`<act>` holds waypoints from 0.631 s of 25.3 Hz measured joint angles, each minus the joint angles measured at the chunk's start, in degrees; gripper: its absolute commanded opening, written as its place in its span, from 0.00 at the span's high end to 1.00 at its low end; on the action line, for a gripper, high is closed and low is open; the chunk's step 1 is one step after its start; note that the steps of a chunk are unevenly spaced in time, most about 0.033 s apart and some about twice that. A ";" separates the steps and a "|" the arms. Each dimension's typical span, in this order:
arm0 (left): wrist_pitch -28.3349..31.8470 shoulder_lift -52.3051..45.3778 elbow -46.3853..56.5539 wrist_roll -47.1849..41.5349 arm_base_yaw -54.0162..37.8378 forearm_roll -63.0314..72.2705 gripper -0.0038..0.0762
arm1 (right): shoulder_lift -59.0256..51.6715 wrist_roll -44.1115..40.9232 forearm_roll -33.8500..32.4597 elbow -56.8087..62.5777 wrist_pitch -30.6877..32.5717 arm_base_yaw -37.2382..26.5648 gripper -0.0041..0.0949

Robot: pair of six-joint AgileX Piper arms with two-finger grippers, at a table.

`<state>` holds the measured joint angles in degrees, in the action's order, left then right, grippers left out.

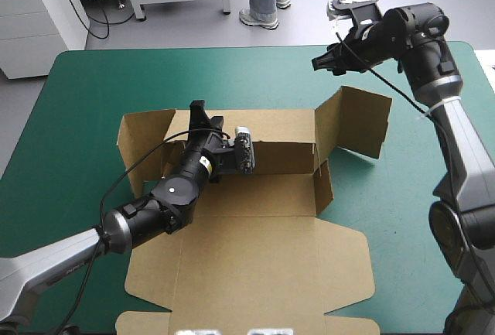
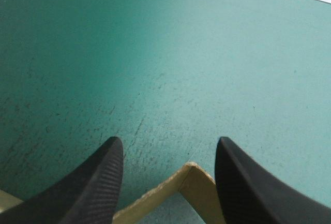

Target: Fold the box

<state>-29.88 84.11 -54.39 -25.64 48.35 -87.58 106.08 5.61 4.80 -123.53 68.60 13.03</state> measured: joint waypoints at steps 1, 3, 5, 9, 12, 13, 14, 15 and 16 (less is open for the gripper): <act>0.00 0.00 -0.55 0.84 0.00 0.98 0.95 | 1.16 0.15 0.38 -1.02 0.32 0.00 0.46; 0.19 0.00 -1.49 3.23 0.00 3.67 0.95 | 3.74 0.71 0.60 -3.43 1.21 0.00 0.47; 0.43 0.00 -2.21 6.50 0.00 6.85 0.95 | 6.72 2.05 0.60 -5.93 2.42 0.00 0.47; 0.55 0.00 -2.81 9.54 0.00 9.19 0.95 | 10.41 3.46 0.65 -7.44 2.98 0.00 0.47; 0.62 0.00 -2.82 9.82 0.00 9.36 0.95 | 11.65 3.82 1.17 -7.46 2.98 0.00 0.47; 0.62 0.00 -2.82 9.82 0.00 9.36 0.95 | 11.85 3.88 1.47 -7.46 2.98 0.00 0.47; 0.62 0.00 -2.82 9.86 0.00 9.36 0.95 | 11.96 4.08 1.81 -7.46 2.98 0.00 0.47; 0.62 0.00 -2.82 9.86 0.00 9.36 0.95 | 11.96 4.22 2.08 -7.46 2.98 0.00 0.47; 0.62 0.00 -2.82 9.86 0.00 9.36 0.95 | 11.96 4.28 2.22 -7.46 2.98 0.00 0.47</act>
<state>-29.27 84.11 -57.21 -15.77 48.35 -78.22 118.04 9.89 7.03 -131.00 71.58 13.03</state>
